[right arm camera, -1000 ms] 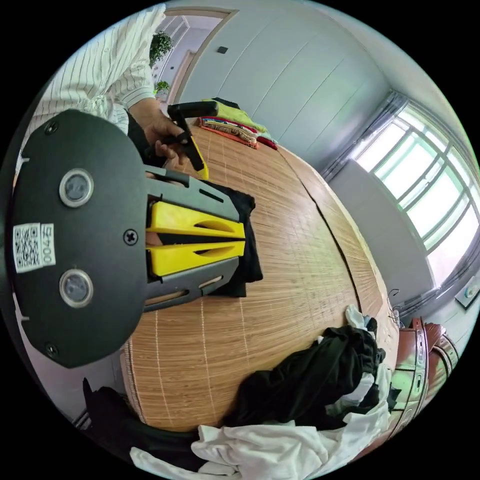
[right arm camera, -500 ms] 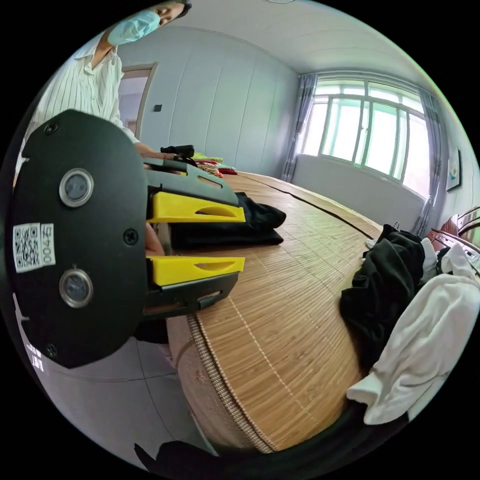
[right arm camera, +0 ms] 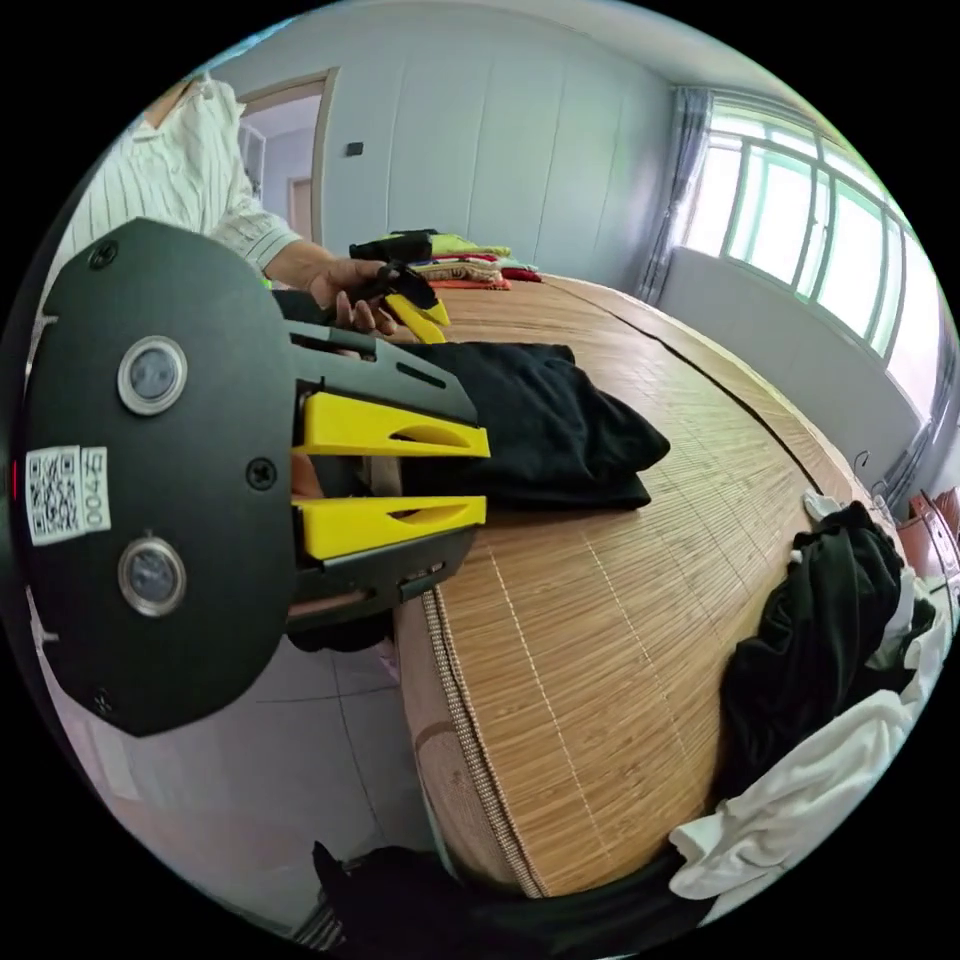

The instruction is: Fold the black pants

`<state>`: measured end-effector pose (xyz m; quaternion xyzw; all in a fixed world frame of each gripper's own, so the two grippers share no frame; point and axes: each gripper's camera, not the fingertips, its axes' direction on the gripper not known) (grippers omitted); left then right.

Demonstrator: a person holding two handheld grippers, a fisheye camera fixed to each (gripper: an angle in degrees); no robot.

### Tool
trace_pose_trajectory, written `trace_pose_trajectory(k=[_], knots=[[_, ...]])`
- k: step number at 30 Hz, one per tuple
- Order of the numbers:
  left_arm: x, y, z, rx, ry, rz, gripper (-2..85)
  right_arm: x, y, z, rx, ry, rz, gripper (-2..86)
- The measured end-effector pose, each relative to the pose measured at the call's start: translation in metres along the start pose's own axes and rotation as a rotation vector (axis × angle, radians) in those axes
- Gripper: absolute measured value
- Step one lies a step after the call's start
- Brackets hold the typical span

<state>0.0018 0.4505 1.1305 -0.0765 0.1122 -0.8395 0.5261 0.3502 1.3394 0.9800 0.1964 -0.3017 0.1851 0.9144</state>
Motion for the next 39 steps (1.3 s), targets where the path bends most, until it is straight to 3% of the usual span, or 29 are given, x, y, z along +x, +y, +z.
trace_pose_trajectory(k=[5,13,24,29,33,39], knots=[[-0.001,-0.006,-0.027,-0.029,0.005,-0.019,13.0,-0.017,-0.026,-0.021,0.013,-0.251,0.177,5.5],[-0.062,0.022,-0.074,-0.047,0.348,-0.248,12.3,-0.081,-0.054,-0.024,-0.010,-0.238,0.201,5.4],[-0.072,0.049,-0.144,0.027,0.571,-0.295,15.1,-0.147,-0.060,-0.019,0.023,-0.339,0.289,4.1],[-0.056,0.078,-0.108,-0.025,0.755,-0.354,17.4,-0.179,-0.064,-0.011,0.036,-0.351,0.279,3.9],[-0.032,0.067,-0.078,0.115,0.822,-0.364,21.1,-0.172,-0.058,-0.020,0.071,-0.337,0.309,3.8],[-0.023,0.050,-0.078,0.341,0.748,-0.403,24.1,-0.124,-0.040,-0.037,0.103,-0.324,0.401,3.5]])
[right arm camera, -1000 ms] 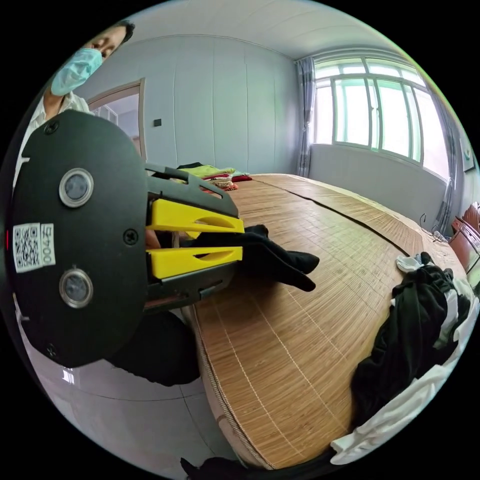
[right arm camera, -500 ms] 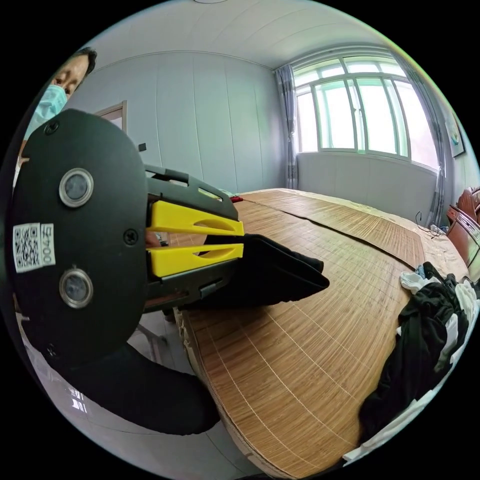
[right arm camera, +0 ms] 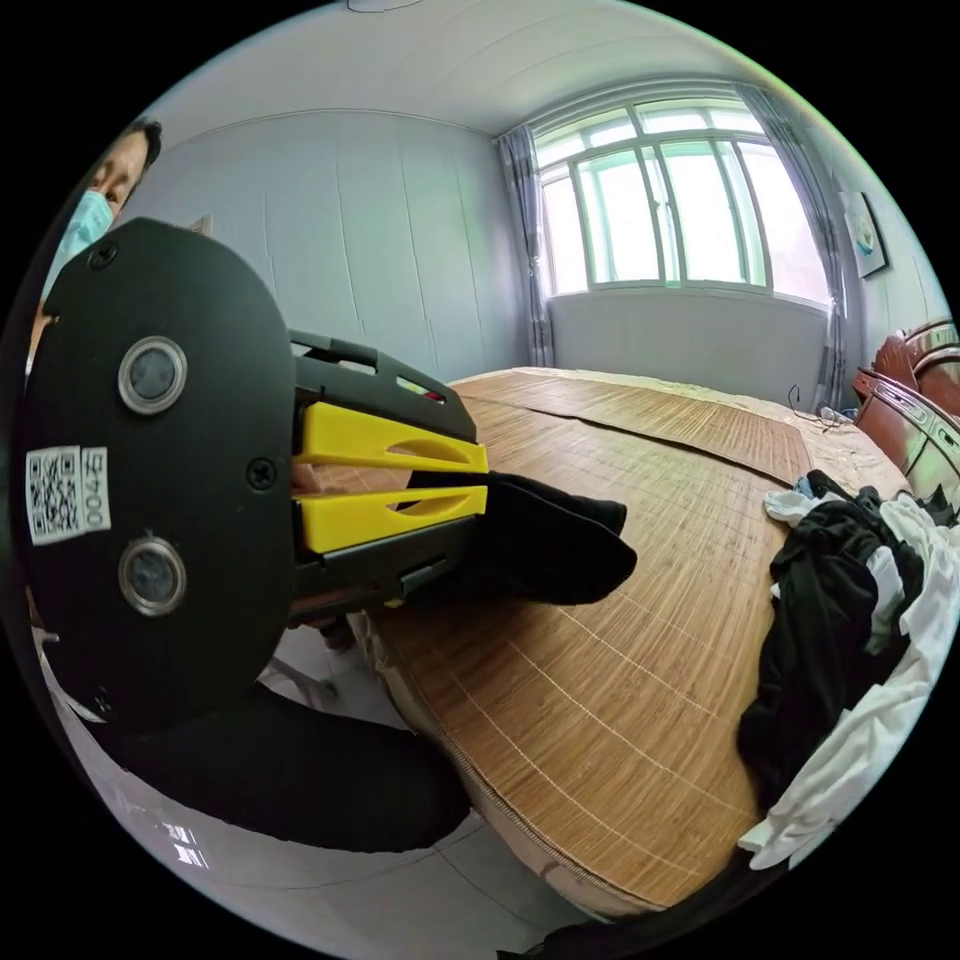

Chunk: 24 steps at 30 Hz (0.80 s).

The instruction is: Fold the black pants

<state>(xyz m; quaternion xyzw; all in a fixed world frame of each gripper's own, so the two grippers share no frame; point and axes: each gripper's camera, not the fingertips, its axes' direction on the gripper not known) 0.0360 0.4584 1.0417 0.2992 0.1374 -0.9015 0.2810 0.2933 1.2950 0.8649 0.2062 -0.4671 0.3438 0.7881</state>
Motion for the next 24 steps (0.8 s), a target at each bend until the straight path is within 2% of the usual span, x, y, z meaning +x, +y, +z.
trace_pose_trajectory(k=[8,11,13,15,20,24], knots=[[0.010,-0.010,0.004,0.044,-0.116,0.065,22.5,0.084,0.003,-0.036,0.011,-0.025,0.071,3.6],[0.019,-0.019,0.021,-0.022,-0.253,0.102,18.4,0.120,0.006,-0.034,-0.039,-0.064,0.068,4.1],[0.028,-0.020,0.039,-0.083,-0.426,0.130,10.6,0.136,0.010,-0.034,-0.055,-0.093,0.035,4.8],[0.034,-0.019,0.050,-0.101,-0.487,0.149,7.4,0.150,0.015,-0.037,-0.050,-0.098,0.007,8.0],[0.045,-0.016,0.069,-0.114,-0.532,0.125,6.3,0.187,0.030,-0.049,-0.028,-0.123,0.033,16.5],[0.048,-0.016,0.080,-0.157,-0.600,0.157,6.1,0.188,0.039,-0.028,-0.076,-0.060,0.064,18.5]])
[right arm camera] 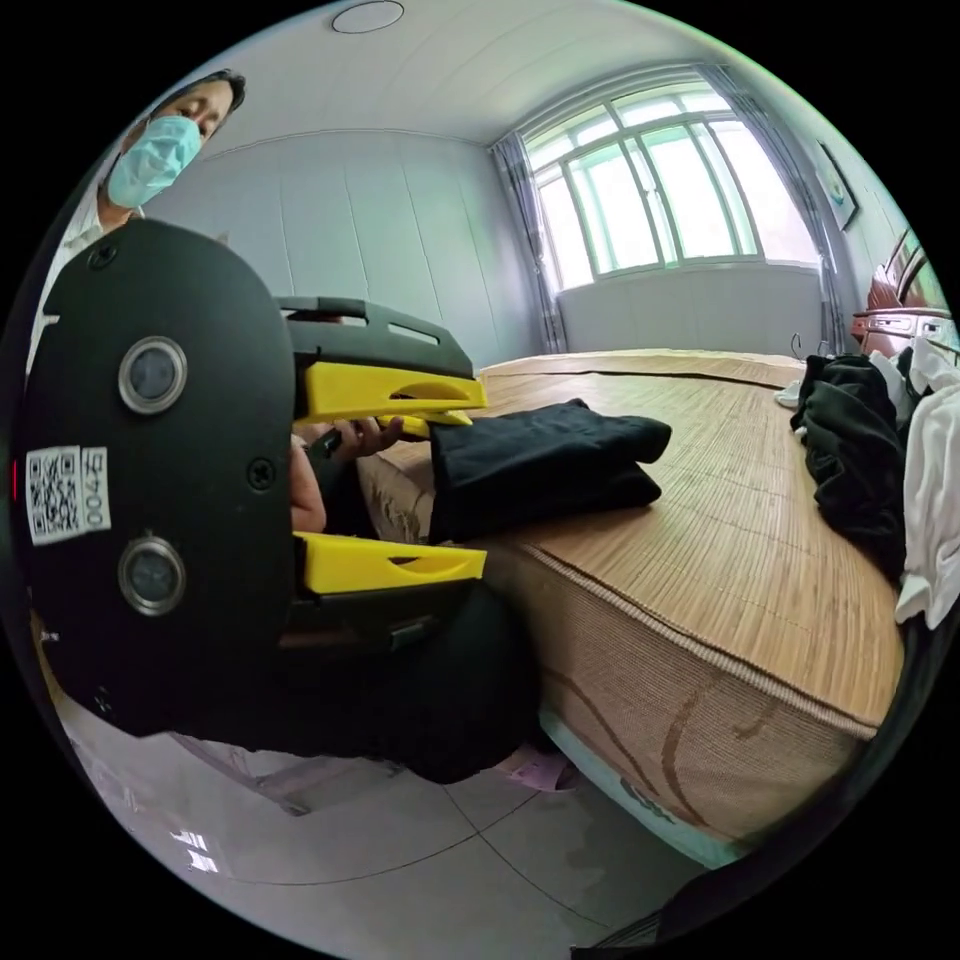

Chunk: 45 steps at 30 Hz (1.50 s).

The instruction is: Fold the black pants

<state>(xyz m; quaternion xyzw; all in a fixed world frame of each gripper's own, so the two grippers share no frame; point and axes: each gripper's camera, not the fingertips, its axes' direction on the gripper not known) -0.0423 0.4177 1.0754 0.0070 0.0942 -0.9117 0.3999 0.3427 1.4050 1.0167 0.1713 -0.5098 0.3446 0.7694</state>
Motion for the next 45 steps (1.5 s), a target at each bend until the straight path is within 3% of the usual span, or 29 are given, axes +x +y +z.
trace_pose_trajectory(k=[5,14,19,25,32,39,45], knots=[[-0.002,-0.002,-0.004,-0.003,0.005,-0.022,5.9,-0.017,-0.004,0.046,-0.102,0.132,0.001,19.8],[-0.005,0.013,-0.027,-0.018,0.008,-0.057,5.8,0.002,0.007,0.124,-0.223,0.105,0.031,15.2],[-0.017,0.030,-0.053,-0.029,0.010,-0.042,6.3,-0.005,0.029,0.129,-0.216,0.064,0.015,7.2],[-0.037,0.047,-0.085,-0.042,0.179,-0.022,13.6,-0.040,0.060,0.121,-0.175,-0.060,-0.024,6.1],[-0.070,0.071,-0.094,-0.006,0.367,-0.134,19.5,-0.099,0.074,0.124,-0.154,-0.055,-0.073,6.1],[-0.036,0.059,-0.067,0.016,0.393,-0.087,23.8,-0.107,0.085,0.127,-0.158,-0.043,-0.077,6.1],[-0.016,0.044,-0.050,0.007,0.333,-0.056,22.6,-0.092,0.090,0.129,-0.167,-0.029,-0.065,6.2]])
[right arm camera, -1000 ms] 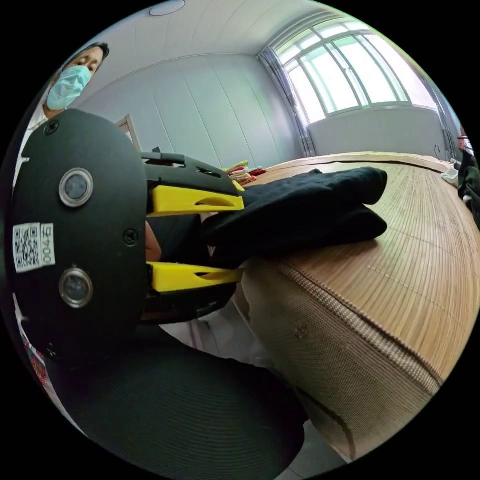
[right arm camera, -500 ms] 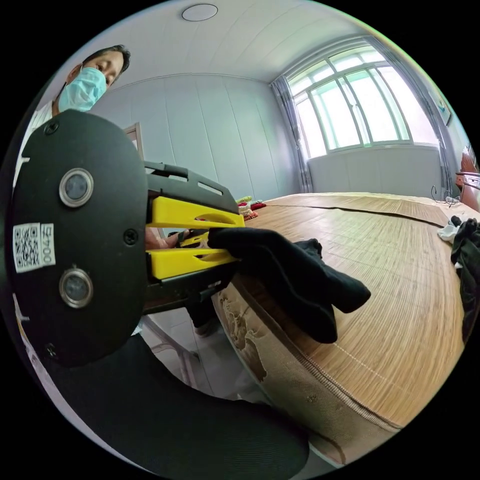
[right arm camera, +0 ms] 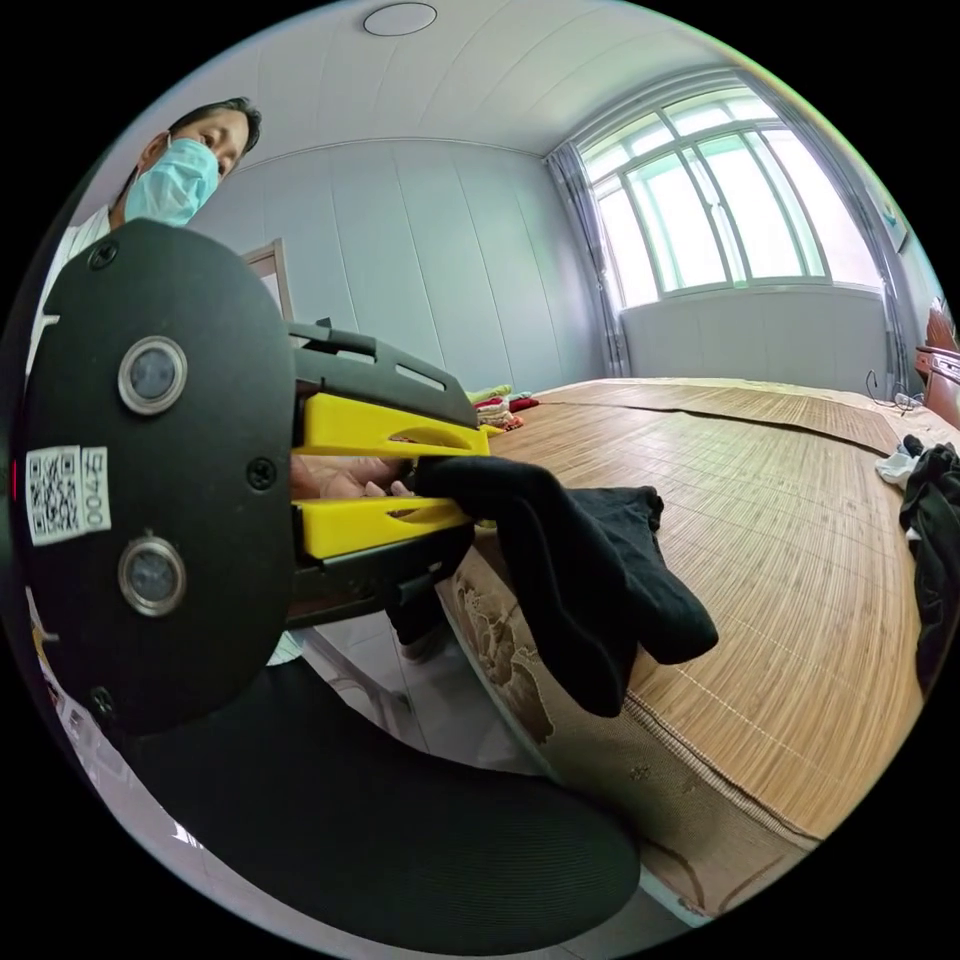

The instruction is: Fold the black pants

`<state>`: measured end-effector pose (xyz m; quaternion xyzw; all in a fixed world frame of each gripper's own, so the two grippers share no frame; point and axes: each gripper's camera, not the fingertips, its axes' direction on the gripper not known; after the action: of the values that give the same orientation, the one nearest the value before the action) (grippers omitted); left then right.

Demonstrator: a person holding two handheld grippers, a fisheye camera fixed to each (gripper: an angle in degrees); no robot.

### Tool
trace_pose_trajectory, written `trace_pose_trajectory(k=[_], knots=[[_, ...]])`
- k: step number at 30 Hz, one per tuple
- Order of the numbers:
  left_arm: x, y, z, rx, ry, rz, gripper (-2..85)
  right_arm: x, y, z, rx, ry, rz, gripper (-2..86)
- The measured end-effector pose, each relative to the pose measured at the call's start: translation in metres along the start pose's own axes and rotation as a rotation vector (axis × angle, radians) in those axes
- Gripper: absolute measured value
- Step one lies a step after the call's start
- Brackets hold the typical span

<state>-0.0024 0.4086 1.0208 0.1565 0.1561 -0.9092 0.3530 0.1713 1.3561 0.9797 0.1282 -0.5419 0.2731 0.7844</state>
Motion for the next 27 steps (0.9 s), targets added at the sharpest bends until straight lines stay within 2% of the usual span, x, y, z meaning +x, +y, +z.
trace_pose_trajectory(k=[3,4,7,10,18,21,27], knots=[[0.005,0.001,0.015,-0.035,-0.089,0.010,18.5,0.005,0.002,0.000,0.003,0.002,-0.004,6.1],[0.007,0.003,0.023,-0.052,-0.148,0.018,13.6,0.006,0.002,0.001,0.002,0.005,-0.008,6.1],[0.022,0.010,0.048,-0.094,-0.310,0.077,7.6,0.009,0.001,0.004,-0.001,0.023,-0.009,6.1],[0.058,0.021,0.070,-0.086,-0.448,0.224,6.9,0.008,0.003,0.008,0.006,0.040,-0.020,6.1],[0.155,0.038,0.089,-0.077,-0.671,0.534,7.1,-0.032,0.000,0.035,-0.019,0.042,-0.117,6.2],[0.180,0.035,0.074,-0.040,-0.695,0.568,7.2,-0.055,-0.002,0.060,-0.060,0.033,-0.165,6.3],[0.195,-0.012,0.030,0.030,-0.678,0.508,7.4,-0.102,-0.027,0.139,-0.173,0.046,-0.239,6.3]])
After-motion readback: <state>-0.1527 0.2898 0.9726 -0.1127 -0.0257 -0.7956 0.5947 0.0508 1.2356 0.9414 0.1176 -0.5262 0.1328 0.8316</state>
